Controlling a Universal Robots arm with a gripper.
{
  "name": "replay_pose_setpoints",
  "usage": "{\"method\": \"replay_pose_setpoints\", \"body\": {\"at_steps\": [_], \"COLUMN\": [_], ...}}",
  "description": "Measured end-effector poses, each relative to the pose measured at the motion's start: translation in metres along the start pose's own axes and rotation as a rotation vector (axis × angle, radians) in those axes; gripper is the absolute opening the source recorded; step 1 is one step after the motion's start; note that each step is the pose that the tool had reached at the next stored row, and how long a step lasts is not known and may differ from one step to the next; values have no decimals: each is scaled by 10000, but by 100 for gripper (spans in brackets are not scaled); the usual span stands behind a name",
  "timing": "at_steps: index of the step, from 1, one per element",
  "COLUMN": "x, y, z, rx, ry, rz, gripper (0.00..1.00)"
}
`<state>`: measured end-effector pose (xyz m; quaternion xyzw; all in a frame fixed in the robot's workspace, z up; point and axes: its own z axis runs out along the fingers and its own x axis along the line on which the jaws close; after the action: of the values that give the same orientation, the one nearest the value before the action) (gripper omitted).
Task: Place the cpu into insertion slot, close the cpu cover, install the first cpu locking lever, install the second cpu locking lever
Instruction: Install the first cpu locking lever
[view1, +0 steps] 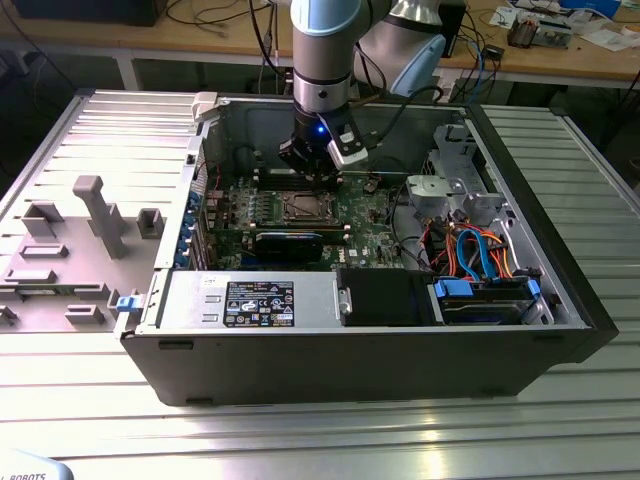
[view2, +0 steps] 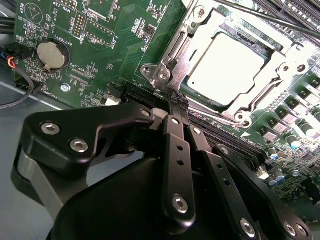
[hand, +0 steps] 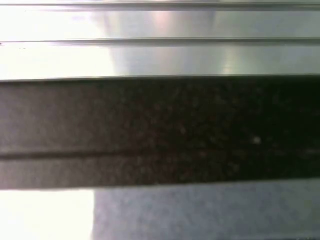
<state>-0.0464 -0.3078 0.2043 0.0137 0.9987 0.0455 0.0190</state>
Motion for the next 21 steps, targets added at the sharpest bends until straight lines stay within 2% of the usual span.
{"method": "replay_pose_setpoints", "body": {"at_steps": [21], "x": [-3], "y": [1], "z": [-14], "rx": [0], "ry": [0], "rz": [0], "gripper": [11]}}
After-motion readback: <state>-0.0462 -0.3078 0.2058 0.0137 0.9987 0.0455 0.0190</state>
